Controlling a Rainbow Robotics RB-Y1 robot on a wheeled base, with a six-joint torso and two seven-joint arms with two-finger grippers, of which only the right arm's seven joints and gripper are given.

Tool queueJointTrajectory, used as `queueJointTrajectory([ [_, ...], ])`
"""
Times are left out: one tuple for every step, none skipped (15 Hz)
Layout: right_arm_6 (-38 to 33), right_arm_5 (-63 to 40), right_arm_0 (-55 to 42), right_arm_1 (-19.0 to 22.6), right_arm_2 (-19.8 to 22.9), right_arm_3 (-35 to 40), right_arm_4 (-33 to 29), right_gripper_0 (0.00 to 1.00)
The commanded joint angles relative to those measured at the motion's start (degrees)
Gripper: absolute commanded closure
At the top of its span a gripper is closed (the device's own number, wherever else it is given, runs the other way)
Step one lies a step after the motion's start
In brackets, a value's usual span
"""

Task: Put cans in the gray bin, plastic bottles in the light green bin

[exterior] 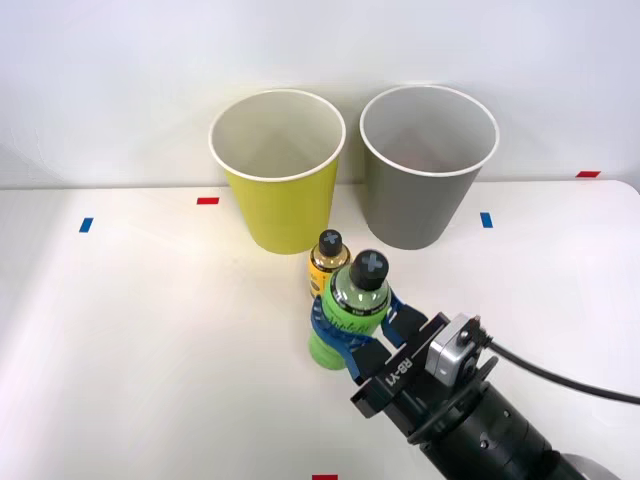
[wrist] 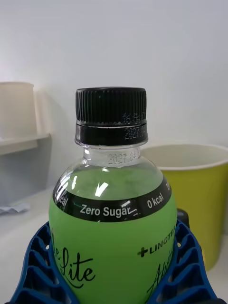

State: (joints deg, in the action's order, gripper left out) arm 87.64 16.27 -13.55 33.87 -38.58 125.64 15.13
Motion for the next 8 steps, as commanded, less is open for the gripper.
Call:
queueJointTrajectory([
  [-4.8,-1.9,5.3,-2.4,1.2,1.2,0.3,1.0],
  [-5.0,-4.4,7.3,-3.7,2.2,1.4,0.3,1.0],
  [-5.4,-6.7,9.4,-4.9,3.2,1.4,0.6,1.0],
  [-5.9,-9.8,12.1,-6.5,4.5,1.4,1.0,1.0],
  [-6.5,-13.9,15.4,-8.6,6.2,1.4,1.6,1.0],
  [-6.9,-17.4,17.8,-10.1,7.5,1.4,1.9,1.0],
  [-7.5,-21.4,20.3,-12.0,9.1,1.4,2.3,1.0],
  [-8.9,-24.3,22.7,-13.0,10.5,1.3,2.6,1.0],
])
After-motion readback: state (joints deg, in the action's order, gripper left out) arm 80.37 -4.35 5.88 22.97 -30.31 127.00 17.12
